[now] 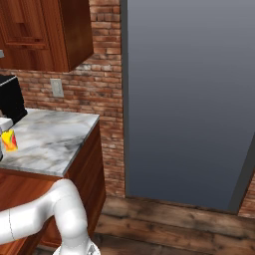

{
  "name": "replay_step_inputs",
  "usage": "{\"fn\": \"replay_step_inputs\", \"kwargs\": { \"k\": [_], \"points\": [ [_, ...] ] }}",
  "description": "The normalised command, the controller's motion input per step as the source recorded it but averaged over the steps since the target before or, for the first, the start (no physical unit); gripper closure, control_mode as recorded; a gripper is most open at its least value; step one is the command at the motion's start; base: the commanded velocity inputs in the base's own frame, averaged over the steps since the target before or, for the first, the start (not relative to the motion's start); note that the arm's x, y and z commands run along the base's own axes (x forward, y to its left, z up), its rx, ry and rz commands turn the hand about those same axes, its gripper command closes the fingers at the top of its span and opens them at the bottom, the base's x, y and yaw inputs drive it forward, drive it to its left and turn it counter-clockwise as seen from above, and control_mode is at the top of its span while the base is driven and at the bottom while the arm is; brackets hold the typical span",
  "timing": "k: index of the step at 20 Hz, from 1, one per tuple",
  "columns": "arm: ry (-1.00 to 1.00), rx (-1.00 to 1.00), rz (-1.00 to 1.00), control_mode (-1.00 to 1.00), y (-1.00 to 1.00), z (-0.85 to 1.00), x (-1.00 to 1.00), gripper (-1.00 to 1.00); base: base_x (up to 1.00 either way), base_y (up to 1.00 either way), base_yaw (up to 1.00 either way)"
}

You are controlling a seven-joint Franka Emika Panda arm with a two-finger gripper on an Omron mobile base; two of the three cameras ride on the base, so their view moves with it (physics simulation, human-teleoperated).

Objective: Pick up the straw from the left drawer and put it inside the smoothie cup.

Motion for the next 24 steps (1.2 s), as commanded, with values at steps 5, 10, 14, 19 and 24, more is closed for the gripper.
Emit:
{"fn": "replay_step_inputs", "kwargs": {
  "k": [5, 10, 14, 19, 24],
  "points": [
    [0.00, 0.00, 0.00, -1.00, 0.00, 0.00, 0.00, 1.00, 0.00, 0.00, 0.00],
    [0.00, 0.00, 0.00, -1.00, -0.07, 0.00, 0.00, 1.00, 0.00, 0.00, 0.00],
    [0.00, 0.00, 0.00, -1.00, -0.05, 0.00, 0.00, 1.00, 0.00, 0.00, 0.00],
    [0.00, 0.00, 0.00, -1.00, 0.00, -0.03, 0.00, 1.00, 0.00, 0.00, 0.00],
    [0.00, 0.00, 0.00, -1.00, 0.00, -0.19, -0.05, 1.00, 0.00, 0.00, 0.00]
  ]
}}
